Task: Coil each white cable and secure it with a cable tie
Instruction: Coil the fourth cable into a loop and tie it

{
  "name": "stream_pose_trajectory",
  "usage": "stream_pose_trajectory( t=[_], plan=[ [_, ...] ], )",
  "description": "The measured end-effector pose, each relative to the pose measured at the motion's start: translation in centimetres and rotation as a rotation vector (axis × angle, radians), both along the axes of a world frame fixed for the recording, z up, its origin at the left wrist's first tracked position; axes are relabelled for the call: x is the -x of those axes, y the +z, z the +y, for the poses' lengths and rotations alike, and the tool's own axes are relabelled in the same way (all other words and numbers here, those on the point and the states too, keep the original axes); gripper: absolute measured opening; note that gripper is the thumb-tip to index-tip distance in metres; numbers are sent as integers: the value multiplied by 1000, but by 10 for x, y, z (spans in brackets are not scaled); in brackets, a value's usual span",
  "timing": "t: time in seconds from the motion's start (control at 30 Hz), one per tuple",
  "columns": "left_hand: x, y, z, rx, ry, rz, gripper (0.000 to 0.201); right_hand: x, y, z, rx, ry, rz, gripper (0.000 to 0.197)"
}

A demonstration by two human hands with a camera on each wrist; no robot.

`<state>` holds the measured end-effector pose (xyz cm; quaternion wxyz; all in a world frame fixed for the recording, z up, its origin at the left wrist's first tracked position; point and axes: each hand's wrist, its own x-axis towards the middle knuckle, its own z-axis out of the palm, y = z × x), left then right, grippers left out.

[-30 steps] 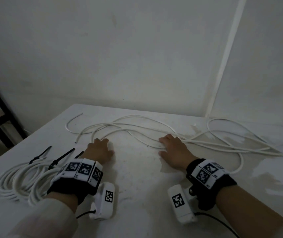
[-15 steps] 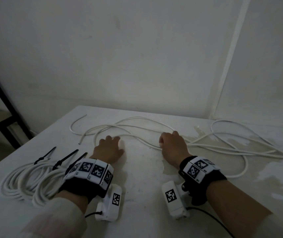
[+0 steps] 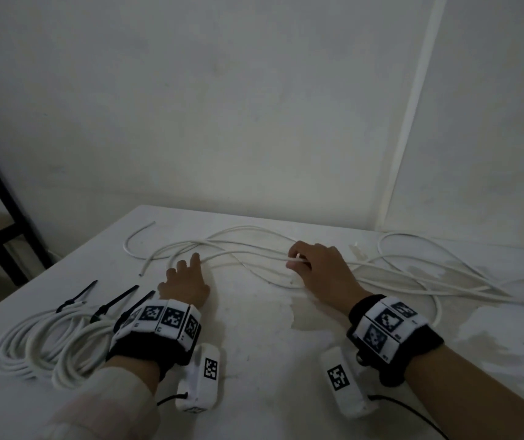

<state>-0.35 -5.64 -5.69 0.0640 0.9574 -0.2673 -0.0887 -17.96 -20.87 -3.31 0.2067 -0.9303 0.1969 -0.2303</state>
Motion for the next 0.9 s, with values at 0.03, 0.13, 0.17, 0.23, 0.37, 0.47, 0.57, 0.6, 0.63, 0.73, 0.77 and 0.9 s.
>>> stream_pose_trajectory(
  t=[0.03, 0.13, 0.17, 0.23, 0.37, 0.47, 0.57, 0.6, 0.63, 0.73, 0.77, 0.9],
  plan=[
    [0, 2, -1, -3, -13, -17, 59, 6, 5, 0, 15, 30, -53, 16],
    [5, 9, -3, 56, -84, -81, 36, 28, 16, -2, -19, 56, -210, 23],
    [8, 12, -3, 137, -109, -106, 30, 36, 18, -3, -18, 41, -229, 24],
    [14, 19, -4, 327, -186, -96, 26, 49, 21, -9, 16, -29, -246, 27],
    [41, 36, -6, 451, -362, 51, 43, 71, 30, -26, 29, -123, -296, 15],
    [64, 47, -6, 582, -416, 113, 39, 84, 35, -32, 74, -189, -336, 14],
    [76, 51, -5, 662, -484, 130, 32, 100, 46, -34, 59, -246, -369, 12],
    [79, 52, -5, 667, -494, 148, 33, 106, 50, -34, 40, -259, -373, 12],
    [81, 54, -5, 672, -486, 178, 33, 112, 53, -34, 34, -267, -376, 12],
    [89, 59, -4, 688, -428, 282, 31, 128, 59, -34, 105, -254, -406, 10],
    [93, 62, -4, 668, -411, 285, 33, 133, 61, -33, 131, -252, -417, 9],
    [111, 66, -3, 550, -402, 232, 45, 151, 70, -34, 213, -290, -453, 11]
  ],
)
